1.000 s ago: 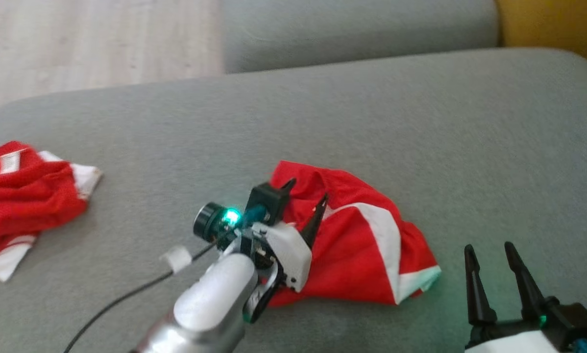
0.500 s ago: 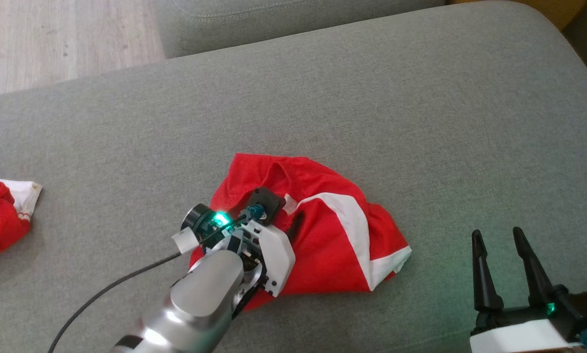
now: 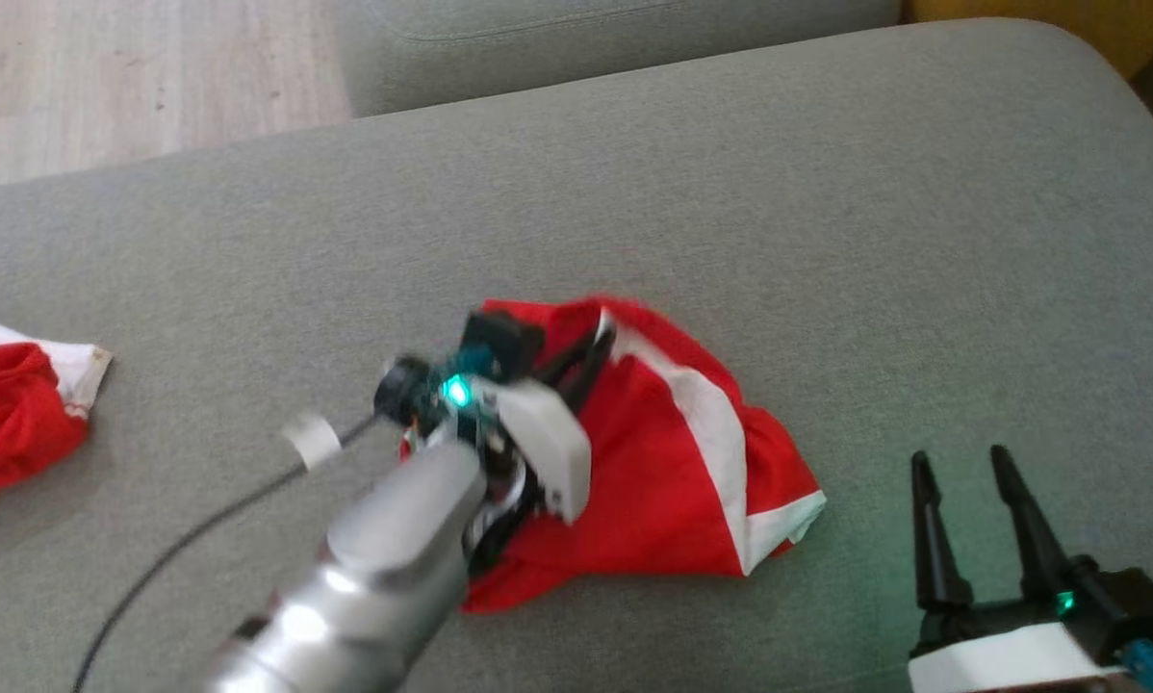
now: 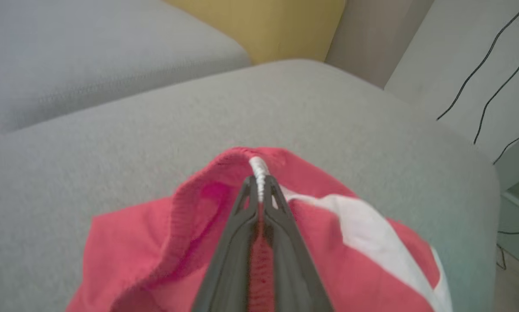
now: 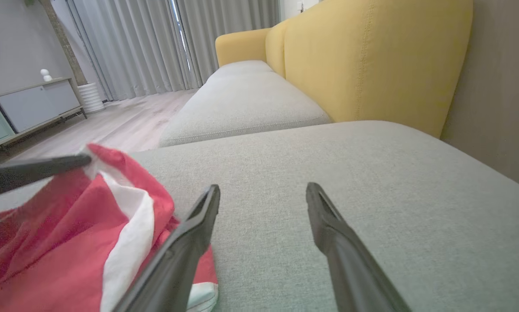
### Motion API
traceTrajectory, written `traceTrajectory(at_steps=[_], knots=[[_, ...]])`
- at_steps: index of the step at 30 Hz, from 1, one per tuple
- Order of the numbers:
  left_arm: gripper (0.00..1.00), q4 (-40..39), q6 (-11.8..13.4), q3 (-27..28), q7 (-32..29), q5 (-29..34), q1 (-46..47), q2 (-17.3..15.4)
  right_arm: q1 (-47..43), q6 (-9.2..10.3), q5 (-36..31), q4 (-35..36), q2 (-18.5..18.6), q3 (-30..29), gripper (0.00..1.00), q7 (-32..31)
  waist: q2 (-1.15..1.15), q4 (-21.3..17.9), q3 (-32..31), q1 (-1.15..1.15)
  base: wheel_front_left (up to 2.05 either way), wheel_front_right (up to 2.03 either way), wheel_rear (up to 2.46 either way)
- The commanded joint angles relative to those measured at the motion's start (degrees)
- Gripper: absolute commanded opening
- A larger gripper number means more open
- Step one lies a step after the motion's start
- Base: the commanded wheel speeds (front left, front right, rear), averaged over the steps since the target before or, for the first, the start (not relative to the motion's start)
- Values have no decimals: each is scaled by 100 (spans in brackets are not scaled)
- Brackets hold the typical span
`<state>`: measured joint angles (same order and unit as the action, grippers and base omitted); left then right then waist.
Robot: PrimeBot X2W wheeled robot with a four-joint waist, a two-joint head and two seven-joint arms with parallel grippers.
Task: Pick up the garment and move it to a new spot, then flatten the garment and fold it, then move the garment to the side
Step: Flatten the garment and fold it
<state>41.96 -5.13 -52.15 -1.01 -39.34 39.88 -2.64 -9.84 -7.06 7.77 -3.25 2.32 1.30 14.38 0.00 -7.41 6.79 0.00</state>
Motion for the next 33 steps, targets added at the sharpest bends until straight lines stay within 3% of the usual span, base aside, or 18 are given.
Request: traceTrajectory(at_steps=[1, 4, 8, 16, 23, 33], knots=[[0, -190, -21, 226, 50, -33, 472, -24, 141, -43, 37, 108, 55, 160, 100, 62, 0, 38, -5, 0, 0, 0, 0], [0, -241, -69, 359, 1, -131, 767, -151, 149, -43, 120, -95, 55, 252, 100, 62, 0, 123, -16, 0, 0, 0, 0], [0, -304, -37, 555, 22, -117, 1020, -623, 173, -43, 255, -347, 55, 308, 100, 62, 0, 272, -36, 0, 0, 0, 0], [0, -491, -39, 784, -57, -314, 923, -1177, 400, -43, 376, -943, 55, 686, 100, 62, 0, 678, -37, 0, 0, 0, 0], [0, -683, -37, 755, -67, -366, 764, -1258, 937, -43, 930, -1498, 55, 633, 100, 62, 0, 929, -14, 0, 0, 0, 0], [0, -781, -38, 643, -84, -388, 701, -1189, 2158, -43, 2082, -3217, 66, 1204, 100, 62, 0, 1160, 6, 0, 0, 0, 0]])
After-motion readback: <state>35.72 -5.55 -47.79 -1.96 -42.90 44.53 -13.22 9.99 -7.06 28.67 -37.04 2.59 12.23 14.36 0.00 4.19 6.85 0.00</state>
